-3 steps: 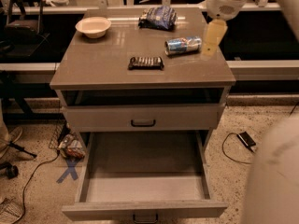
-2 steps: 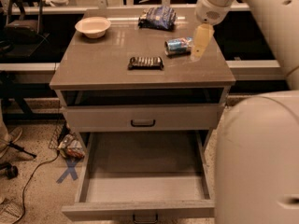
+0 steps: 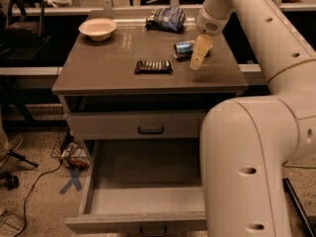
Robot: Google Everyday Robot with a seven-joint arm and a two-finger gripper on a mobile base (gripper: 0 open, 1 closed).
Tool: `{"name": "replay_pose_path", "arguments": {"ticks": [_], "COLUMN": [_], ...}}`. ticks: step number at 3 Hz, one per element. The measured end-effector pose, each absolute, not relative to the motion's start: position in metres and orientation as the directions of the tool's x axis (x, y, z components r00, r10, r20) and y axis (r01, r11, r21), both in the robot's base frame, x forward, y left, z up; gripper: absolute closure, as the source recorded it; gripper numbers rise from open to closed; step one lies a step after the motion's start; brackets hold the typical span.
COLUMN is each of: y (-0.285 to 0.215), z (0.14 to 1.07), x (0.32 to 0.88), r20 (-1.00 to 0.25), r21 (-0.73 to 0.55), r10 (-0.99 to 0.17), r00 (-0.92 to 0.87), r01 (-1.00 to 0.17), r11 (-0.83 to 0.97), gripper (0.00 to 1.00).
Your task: Place redbull can into middle drawer
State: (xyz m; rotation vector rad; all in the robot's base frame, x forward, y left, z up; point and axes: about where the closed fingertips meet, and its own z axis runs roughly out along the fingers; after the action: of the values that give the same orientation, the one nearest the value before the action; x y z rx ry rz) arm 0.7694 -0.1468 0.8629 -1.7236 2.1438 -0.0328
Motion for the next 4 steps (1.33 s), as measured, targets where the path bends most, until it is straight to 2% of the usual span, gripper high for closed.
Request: {"name": "replay_pose_path", "arguments": {"ticks": [1, 3, 4], "y": [-0.140, -0.136, -0.138], "z": [0.841, 0.826, 0.827], "x": [0.782, 0.789, 0.789], "r20": [-0.311, -0.344, -0.348], "r21": [-0.216, -0.185, -0.185], "r10": [-0.931, -0.917, -0.915], "r00": [-0.189, -0.203, -0.205], "r01": [-0.940, -0.942, -0.941], "r11": [0.263, 0.278, 0.282], "gripper": [0.02, 0.41, 0.73]}}
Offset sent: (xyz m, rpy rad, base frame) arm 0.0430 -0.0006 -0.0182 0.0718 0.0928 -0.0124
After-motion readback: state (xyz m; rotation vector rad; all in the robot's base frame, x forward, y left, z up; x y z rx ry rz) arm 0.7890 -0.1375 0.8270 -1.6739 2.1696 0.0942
